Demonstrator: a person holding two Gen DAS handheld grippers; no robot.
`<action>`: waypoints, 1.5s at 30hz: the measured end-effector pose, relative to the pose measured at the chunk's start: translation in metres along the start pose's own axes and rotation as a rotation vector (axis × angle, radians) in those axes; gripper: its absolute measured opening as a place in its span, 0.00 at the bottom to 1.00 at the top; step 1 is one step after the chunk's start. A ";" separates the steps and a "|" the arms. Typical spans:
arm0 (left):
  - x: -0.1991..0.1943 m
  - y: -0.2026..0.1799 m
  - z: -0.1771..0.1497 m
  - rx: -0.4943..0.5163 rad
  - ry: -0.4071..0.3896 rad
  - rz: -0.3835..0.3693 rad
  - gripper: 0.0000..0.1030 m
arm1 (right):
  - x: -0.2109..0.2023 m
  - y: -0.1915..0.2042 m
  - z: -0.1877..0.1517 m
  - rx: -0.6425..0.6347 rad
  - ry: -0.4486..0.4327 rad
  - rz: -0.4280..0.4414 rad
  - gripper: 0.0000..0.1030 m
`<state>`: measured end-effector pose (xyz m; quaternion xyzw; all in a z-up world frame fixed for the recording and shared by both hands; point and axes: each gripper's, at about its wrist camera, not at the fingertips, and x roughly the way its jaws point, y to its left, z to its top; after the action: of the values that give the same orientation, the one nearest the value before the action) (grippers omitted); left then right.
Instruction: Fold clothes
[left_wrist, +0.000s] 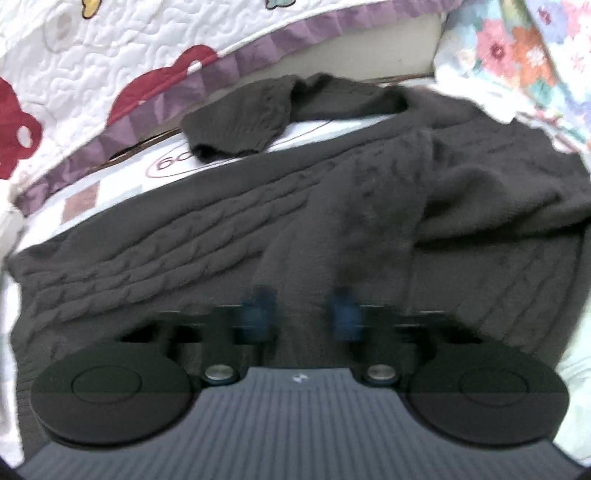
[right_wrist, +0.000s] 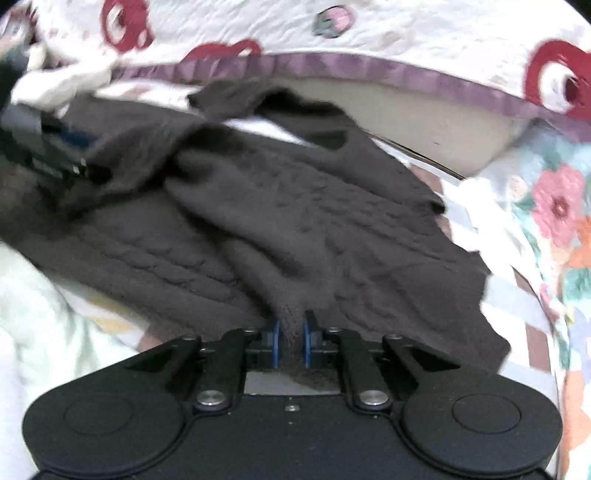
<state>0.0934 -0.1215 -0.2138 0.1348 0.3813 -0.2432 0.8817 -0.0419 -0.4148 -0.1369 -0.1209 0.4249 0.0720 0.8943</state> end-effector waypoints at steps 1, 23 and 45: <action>0.001 -0.003 0.002 0.000 -0.016 0.008 0.17 | -0.001 -0.001 -0.002 0.008 0.009 0.005 0.12; -0.048 0.081 0.029 -0.444 -0.293 -0.017 0.12 | 0.012 0.013 -0.032 -0.020 0.018 0.051 0.16; -0.012 0.056 0.008 -0.155 -0.007 -0.016 0.66 | 0.005 -0.077 -0.040 0.502 -0.048 -0.004 0.56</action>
<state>0.1214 -0.0735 -0.1963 0.0620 0.3969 -0.2206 0.8888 -0.0511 -0.4997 -0.1535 0.1058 0.4078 -0.0347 0.9062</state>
